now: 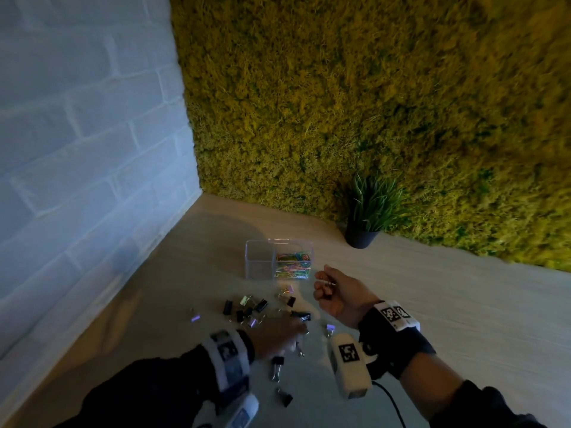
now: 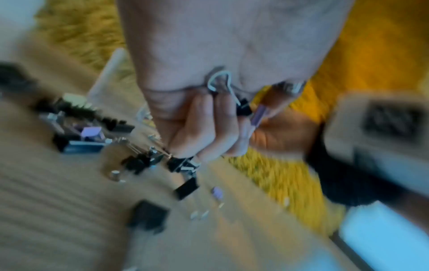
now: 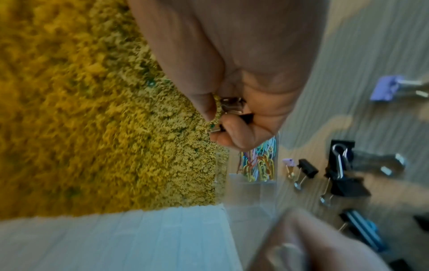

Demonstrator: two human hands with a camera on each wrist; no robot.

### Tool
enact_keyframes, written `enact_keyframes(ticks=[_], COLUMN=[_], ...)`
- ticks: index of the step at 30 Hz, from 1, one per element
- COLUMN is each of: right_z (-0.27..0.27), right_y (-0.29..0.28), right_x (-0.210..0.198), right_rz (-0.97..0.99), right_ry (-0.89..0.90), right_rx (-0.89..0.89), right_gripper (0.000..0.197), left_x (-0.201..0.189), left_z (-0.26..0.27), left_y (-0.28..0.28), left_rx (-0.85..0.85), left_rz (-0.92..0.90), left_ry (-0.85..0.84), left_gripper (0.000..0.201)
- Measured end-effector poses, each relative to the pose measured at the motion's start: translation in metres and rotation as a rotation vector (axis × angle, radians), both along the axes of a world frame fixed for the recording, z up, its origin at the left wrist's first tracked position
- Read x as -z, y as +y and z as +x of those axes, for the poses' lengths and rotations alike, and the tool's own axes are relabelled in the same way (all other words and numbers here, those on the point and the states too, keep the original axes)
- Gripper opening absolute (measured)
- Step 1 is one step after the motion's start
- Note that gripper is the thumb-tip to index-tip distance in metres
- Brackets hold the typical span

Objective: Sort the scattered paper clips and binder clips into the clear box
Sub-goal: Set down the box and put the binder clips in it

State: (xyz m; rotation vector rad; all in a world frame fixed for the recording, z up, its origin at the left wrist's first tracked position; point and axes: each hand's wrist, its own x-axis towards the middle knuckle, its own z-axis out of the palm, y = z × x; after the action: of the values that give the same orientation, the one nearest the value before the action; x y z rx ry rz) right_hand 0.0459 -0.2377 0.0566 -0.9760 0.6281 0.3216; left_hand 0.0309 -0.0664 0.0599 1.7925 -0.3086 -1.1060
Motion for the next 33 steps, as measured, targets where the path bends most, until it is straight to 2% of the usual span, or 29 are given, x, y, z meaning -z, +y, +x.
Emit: enact_keyframes(ticks=[1, 3, 6, 12, 16, 19, 22, 26, 27, 30, 32, 33], right_z=[0.001, 0.006, 0.012, 0.030, 0.040, 0.043, 0.047, 0.049, 0.050, 0.052, 0.056, 0.060], right_y=[-0.001, -0.001, 0.000, 0.009, 0.014, 0.017, 0.020, 0.023, 0.024, 0.028, 0.031, 0.034], right_x=[0.000, 0.000, -0.001, -0.006, -0.012, -0.019, -0.023, -0.025, -0.025, -0.025, -0.022, -0.021], right_rz=[0.065, 0.142, 0.158, 0.170, 0.193, 0.187, 0.205, 0.208, 0.215, 0.225, 0.249, 0.247], right_ry=[0.012, 0.030, 0.042, 0.013, -0.009, -0.032, -0.049, -0.066, -0.068, -0.067, -0.065, -0.060], right_rx=[0.033, 0.083, 0.051, 0.120, 0.146, 0.131, 0.114, 0.087, 0.077, 0.065, 0.061, 0.054], right_gripper=[0.038, 0.037, 0.036, 0.036, 0.036, 0.036, 0.037, 0.035, 0.034, 0.034, 0.032, 0.033], left_x=[0.001, -0.010, -0.016, -0.021, -0.023, -0.022, -0.029, -0.038, -0.036, -0.031, -0.025, -0.020], left_z=[0.007, 0.022, 0.046, 0.095, 0.108, 0.116, 0.114, 0.113, 0.115, 0.117, 0.118, 0.119], left_y=[-0.002, 0.004, 0.007, 0.007, 0.006, 0.005, 0.010, 0.021, 0.026, 0.037, 0.037, 0.038], left_rx=[-0.087, -0.232, -0.435, -0.860, -0.951, -1.032, -1.024, -0.933, -0.922, -0.858, -0.834, -0.786], left_rz=[-0.120, -0.301, -0.386, -0.477, -0.562, -0.581, -0.639, -0.591, -0.564, -0.530, -0.391, -0.262], left_ry=[0.154, 0.353, 0.379, 0.435, 0.569, 0.612, 0.646, 0.573, 0.548, 0.468, 0.157, -0.087], left_gripper=[0.014, 0.023, 0.036, 0.037, 0.030, 0.037, 0.043, 0.055, 0.053, 0.028, 0.020, 0.021])
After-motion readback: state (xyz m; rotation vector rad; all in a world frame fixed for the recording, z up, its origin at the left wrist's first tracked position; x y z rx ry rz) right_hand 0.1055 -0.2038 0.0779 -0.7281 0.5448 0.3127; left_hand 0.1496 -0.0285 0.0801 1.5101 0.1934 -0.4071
